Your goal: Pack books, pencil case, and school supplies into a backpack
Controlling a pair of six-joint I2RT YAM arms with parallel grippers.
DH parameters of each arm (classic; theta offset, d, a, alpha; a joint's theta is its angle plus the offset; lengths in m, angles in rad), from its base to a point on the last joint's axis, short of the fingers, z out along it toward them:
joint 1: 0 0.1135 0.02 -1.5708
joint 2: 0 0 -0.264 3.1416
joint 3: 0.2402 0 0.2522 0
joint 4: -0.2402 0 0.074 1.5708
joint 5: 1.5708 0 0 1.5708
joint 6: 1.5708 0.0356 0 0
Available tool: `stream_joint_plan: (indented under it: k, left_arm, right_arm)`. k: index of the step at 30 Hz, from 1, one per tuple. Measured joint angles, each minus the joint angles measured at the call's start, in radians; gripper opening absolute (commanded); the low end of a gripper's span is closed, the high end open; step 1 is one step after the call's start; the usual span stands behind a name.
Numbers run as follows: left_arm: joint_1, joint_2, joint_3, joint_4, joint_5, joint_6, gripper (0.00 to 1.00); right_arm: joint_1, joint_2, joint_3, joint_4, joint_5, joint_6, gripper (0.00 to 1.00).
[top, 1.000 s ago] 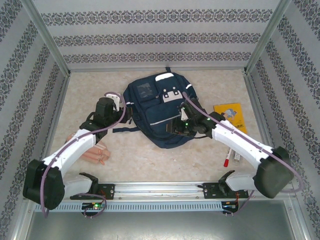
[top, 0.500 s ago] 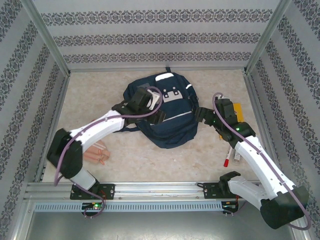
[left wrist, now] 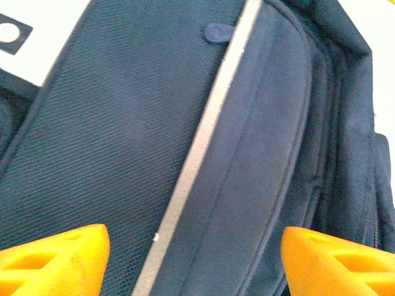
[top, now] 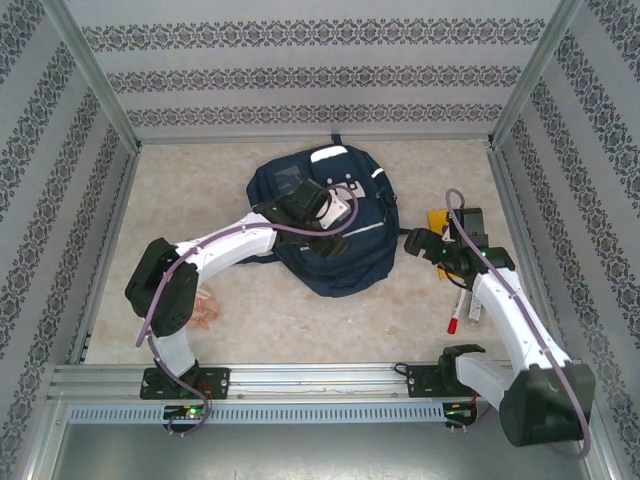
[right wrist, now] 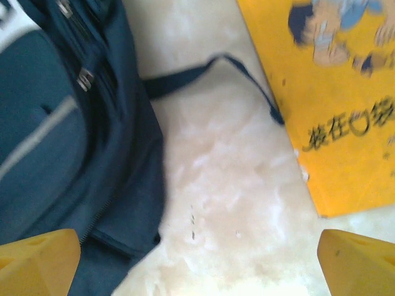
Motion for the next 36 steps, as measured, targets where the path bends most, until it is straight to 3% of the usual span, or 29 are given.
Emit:
stream_joint_plan:
  k: [8,14,22,30,33,36]
  left_arm:
    - [-0.027,0.152,0.062,-0.017,-0.108,0.153,0.77]
    - [-0.027,0.185,0.094,-0.034,-0.117,0.237,0.73]
    - [-0.021,0.138,0.064,-0.043,-0.02,0.399,0.82]
    - [-0.02,0.075,-0.009,-0.045,0.057,0.425,0.82]
    - [-0.02,0.115,-0.008,-0.039,0.025,0.414,0.76]
    - [-0.02,0.153,0.001,-0.028,-0.026,0.391,0.42]
  right_arm:
    - [0.0,0.032,0.003,-0.029,-0.08,0.025,0.98]
    - [0.0,-0.01,0.001,-0.029,-0.097,0.039,0.97]
    - [0.0,-0.052,-0.037,-0.029,-0.142,0.054,0.95]
    - [0.0,-0.011,-0.033,-0.027,-0.179,0.053,0.94]
    - [0.0,-0.001,-0.032,-0.022,-0.191,0.055,0.93]
    - [0.001,-0.001,-0.032,-0.008,-0.198,0.055,0.89]
